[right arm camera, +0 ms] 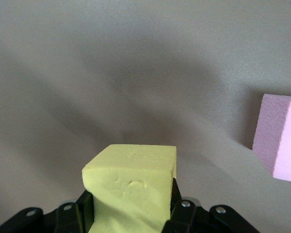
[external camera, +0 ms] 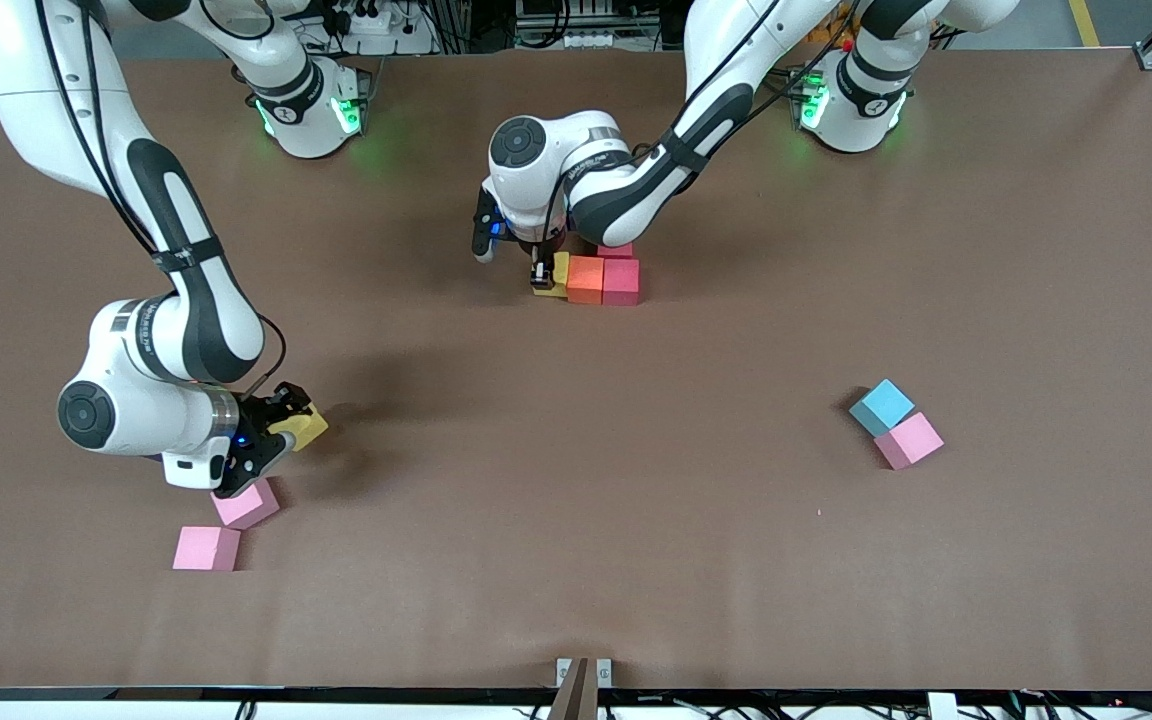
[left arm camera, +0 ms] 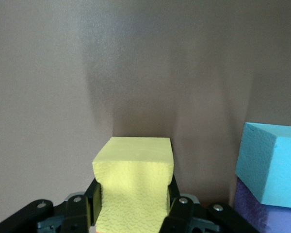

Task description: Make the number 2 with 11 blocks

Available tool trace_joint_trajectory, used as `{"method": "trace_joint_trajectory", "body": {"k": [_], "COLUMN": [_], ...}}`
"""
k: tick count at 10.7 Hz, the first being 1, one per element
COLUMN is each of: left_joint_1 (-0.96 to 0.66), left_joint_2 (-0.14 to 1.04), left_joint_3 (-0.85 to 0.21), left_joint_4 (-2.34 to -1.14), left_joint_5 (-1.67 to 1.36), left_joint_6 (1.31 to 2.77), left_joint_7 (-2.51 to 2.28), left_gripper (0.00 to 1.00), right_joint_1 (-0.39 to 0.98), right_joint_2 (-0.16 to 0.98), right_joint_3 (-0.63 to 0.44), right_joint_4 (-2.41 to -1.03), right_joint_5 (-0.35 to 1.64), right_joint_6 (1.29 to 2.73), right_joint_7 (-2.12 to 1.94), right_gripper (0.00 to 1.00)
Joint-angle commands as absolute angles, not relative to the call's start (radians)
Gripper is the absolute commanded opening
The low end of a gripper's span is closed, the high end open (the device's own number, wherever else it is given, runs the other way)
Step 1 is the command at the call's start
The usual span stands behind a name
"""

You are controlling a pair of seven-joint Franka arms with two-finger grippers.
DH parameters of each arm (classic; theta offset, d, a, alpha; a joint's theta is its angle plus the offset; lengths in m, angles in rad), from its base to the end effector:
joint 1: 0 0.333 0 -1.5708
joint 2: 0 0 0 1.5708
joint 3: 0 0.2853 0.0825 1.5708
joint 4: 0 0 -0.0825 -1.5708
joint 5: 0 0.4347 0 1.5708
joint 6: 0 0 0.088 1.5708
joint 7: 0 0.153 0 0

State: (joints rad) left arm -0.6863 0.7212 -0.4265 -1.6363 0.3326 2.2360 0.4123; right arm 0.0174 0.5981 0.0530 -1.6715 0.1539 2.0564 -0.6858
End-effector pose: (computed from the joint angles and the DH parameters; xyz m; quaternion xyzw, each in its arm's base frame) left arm 0.3352 -0.6133 0.1177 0.6783 -0.7344 -0.0242 0.0038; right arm 0.6667 0.0611 0.1395 -0.9371 -0.3229 0.0771 0.1075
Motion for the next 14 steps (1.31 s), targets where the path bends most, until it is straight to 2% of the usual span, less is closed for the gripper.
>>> {"method": "trace_joint_trajectory", "body": {"k": [1, 2, 3, 9, 12, 14], "left_joint_1": [-0.689, -0.689, -0.689, -0.686, -0.675, -0.638], "left_joint_2": [0.741, 0.744, 0.747, 0.715, 0.608, 0.498], "left_joint_3": [-0.425, -0.425, -0.425, -0.428, -0.445, -0.469], "left_joint_4": [-1.615, -1.617, -1.617, -1.614, -1.618, -1.615], "left_joint_5": [0.359, 0.357, 0.354, 0.365, 0.344, 0.27], "left_joint_6": [2.243, 2.259, 2.275, 2.276, 2.235, 2.114], "left_joint_7": [0.42, 0.411, 0.367, 0.318, 0.296, 0.229], "left_gripper": [0.17, 0.34, 0.99, 1.0, 1.0, 1.0], "right_joint_1": [0.005, 0.005, 0.005, 0.005, 0.012, 0.024], "right_joint_2": [0.597, 0.597, 0.597, 0.597, 0.597, 0.592], "right_joint_3": [0.061, 0.061, 0.061, 0.061, 0.061, 0.063], "right_joint_4": [-1.674, -1.674, -1.674, -1.674, -1.674, -1.674], "right_joint_5": [0.17, 0.169, 0.169, 0.17, 0.175, 0.196], "right_joint_6": [2.059, 2.06, 2.06, 2.06, 2.059, 2.056], "right_joint_7": [-0.69, -0.69, -0.69, -0.69, -0.675, -0.629], "right_gripper": [0.21, 0.21, 0.21, 0.21, 0.21, 0.21]}}
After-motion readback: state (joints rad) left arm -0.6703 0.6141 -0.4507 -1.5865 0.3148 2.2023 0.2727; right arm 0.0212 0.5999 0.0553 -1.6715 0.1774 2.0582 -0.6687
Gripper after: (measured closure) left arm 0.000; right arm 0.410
